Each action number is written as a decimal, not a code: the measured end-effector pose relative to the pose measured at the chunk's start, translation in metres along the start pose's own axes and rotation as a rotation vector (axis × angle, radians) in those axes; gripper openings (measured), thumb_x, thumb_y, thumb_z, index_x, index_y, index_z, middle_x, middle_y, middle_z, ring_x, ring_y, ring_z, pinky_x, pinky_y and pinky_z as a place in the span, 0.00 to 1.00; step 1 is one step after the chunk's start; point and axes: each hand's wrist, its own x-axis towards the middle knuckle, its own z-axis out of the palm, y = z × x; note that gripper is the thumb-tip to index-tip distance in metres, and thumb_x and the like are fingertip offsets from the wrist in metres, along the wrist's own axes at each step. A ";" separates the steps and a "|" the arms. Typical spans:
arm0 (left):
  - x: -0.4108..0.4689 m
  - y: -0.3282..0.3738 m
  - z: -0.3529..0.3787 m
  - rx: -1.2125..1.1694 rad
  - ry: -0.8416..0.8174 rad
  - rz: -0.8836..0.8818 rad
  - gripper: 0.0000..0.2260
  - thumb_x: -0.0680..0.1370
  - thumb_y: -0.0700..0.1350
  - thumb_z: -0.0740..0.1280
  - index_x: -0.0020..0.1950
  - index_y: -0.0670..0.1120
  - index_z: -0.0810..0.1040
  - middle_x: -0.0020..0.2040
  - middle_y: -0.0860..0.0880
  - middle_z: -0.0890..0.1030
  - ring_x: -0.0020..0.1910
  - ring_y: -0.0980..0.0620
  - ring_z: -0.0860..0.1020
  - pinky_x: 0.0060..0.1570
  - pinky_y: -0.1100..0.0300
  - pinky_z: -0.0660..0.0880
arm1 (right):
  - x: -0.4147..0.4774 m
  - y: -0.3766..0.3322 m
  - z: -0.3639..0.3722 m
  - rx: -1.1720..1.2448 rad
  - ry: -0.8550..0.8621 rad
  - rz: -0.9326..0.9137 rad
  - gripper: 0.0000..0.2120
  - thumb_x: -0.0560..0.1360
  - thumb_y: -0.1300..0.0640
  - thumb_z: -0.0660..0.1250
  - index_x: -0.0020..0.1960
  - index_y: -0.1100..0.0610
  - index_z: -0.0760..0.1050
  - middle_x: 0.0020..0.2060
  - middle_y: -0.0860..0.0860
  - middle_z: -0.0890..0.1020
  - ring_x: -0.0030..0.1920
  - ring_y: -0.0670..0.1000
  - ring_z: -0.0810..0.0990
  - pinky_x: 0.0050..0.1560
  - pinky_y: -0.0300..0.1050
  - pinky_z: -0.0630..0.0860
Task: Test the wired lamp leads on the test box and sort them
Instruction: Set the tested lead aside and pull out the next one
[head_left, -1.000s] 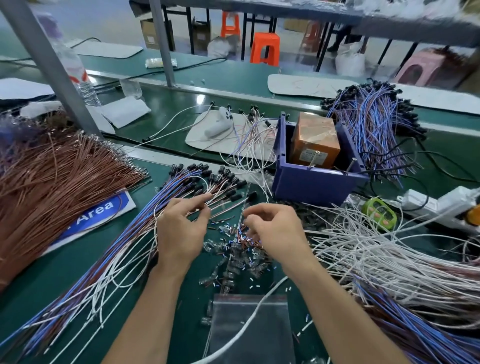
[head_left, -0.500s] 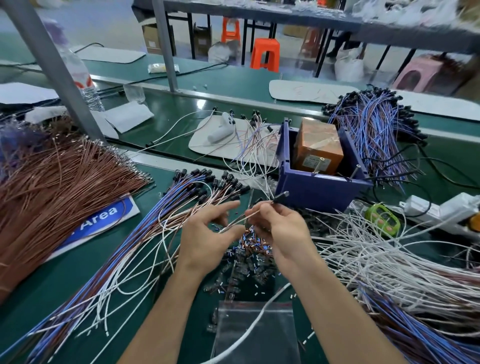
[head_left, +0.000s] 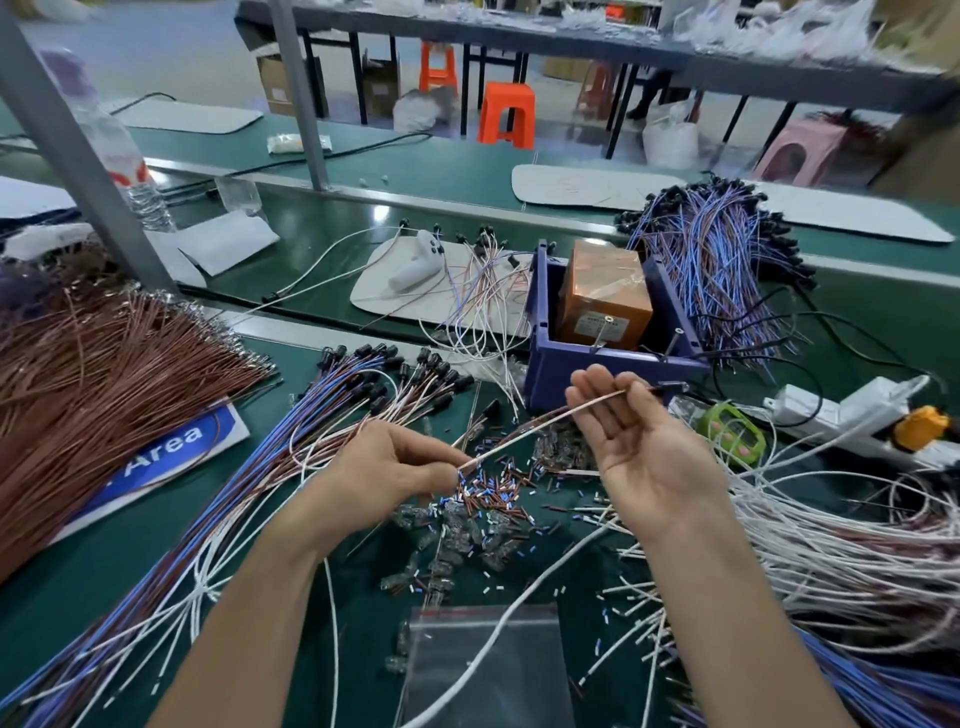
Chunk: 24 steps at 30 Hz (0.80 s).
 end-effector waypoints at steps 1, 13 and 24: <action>0.000 0.000 -0.001 -0.002 -0.020 -0.013 0.08 0.76 0.37 0.75 0.49 0.48 0.90 0.41 0.40 0.87 0.37 0.51 0.78 0.37 0.62 0.76 | 0.000 -0.003 -0.002 0.019 0.006 -0.009 0.13 0.85 0.60 0.57 0.48 0.62 0.78 0.49 0.62 0.87 0.53 0.61 0.87 0.46 0.53 0.85; -0.014 -0.010 -0.031 -0.069 0.090 -0.088 0.08 0.70 0.43 0.76 0.48 0.48 0.89 0.37 0.41 0.85 0.32 0.53 0.72 0.29 0.65 0.68 | -0.008 -0.046 -0.028 0.200 0.121 -0.137 0.11 0.84 0.59 0.59 0.50 0.62 0.78 0.46 0.58 0.87 0.52 0.56 0.87 0.45 0.51 0.85; -0.017 0.014 -0.013 -0.121 0.411 0.091 0.08 0.72 0.35 0.78 0.41 0.48 0.89 0.37 0.40 0.86 0.33 0.48 0.84 0.41 0.61 0.82 | -0.021 -0.056 -0.031 -0.016 0.051 -0.167 0.14 0.84 0.59 0.59 0.45 0.59 0.80 0.38 0.55 0.84 0.44 0.56 0.87 0.46 0.51 0.84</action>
